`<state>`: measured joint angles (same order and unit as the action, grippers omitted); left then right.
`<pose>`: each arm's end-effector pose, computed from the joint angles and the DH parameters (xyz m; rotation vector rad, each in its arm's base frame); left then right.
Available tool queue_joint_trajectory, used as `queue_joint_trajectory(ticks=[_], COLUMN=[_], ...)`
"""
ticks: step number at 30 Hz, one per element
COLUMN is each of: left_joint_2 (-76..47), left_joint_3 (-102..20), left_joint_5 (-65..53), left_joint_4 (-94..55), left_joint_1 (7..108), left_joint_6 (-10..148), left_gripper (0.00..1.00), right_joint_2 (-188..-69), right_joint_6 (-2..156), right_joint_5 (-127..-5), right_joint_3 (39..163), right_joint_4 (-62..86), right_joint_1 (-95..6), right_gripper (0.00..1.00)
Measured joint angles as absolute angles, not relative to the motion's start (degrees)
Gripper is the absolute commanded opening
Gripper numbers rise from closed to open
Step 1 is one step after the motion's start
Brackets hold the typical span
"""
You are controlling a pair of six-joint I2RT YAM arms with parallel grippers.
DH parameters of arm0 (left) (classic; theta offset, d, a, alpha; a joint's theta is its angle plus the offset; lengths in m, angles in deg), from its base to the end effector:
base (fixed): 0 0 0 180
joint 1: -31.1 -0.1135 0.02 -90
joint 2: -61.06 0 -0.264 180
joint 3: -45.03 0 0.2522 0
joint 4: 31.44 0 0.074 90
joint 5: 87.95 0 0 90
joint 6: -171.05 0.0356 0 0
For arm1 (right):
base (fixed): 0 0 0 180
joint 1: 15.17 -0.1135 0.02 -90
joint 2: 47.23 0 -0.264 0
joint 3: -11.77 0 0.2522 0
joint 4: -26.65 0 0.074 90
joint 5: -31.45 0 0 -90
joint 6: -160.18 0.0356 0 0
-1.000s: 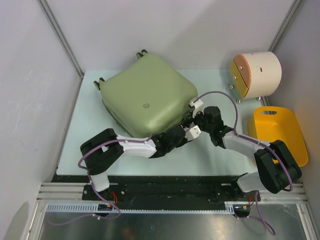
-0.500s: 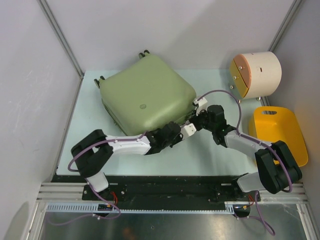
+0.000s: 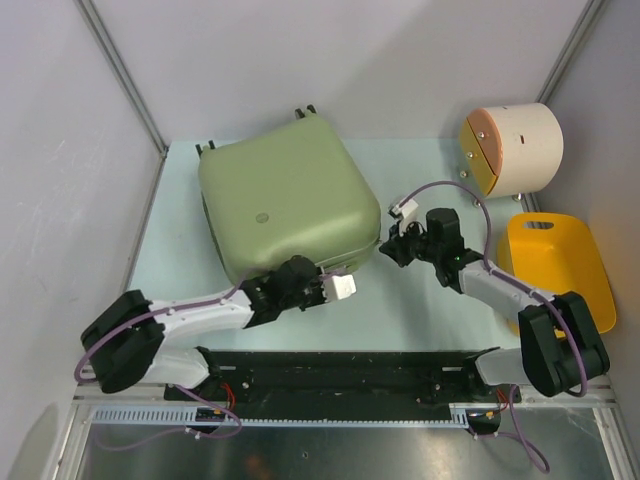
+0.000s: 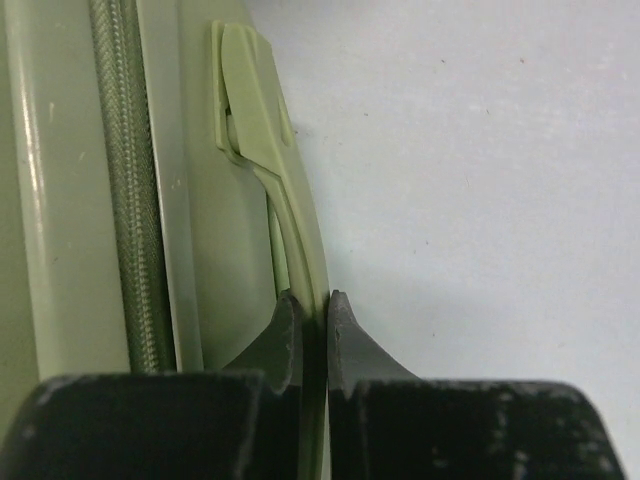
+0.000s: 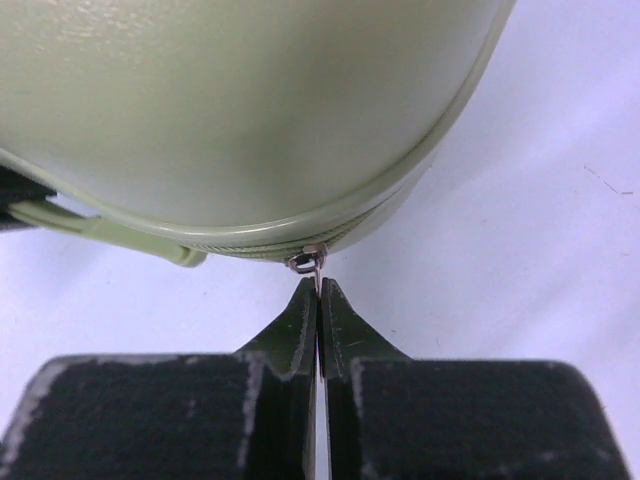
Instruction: Open, take out, and arrange the luggage
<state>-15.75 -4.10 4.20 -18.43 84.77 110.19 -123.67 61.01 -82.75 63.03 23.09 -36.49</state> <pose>0.1588 -0.2137 0.1819 1.4977 1.7283 -0.1811 0.2552 0.1153 0.2116 -0.7924 1.9151 0.5671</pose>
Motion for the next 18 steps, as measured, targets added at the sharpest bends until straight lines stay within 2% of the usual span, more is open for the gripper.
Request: queue_joint_trajectory(ticks=[7, 12, 18], left_joint_2=[-5.44, -0.10, -1.68], left_joint_3=[4.75, 8.36, 7.29], left_joint_5=[-1.66, -2.71, -4.15], left_joint_4=[-18.89, -17.21, -15.39], left_joint_1=[81.47, 80.13, 79.43], left_joint_6=[123.50, 132.03, 135.37], left_gripper=[0.00, 0.00, 0.00], right_joint_2=[-124.72, -132.15, -142.82], right_joint_6=[54.01, 51.87, 52.11], right_joint_5=[-92.81, -96.70, -101.22], right_joint_3=[62.92, 65.94, 73.83], right_joint_4=[24.07, 30.32, 35.35], right_joint_1=[-33.54, -31.48, -29.87], right_gripper=[0.00, 0.00, 0.00])
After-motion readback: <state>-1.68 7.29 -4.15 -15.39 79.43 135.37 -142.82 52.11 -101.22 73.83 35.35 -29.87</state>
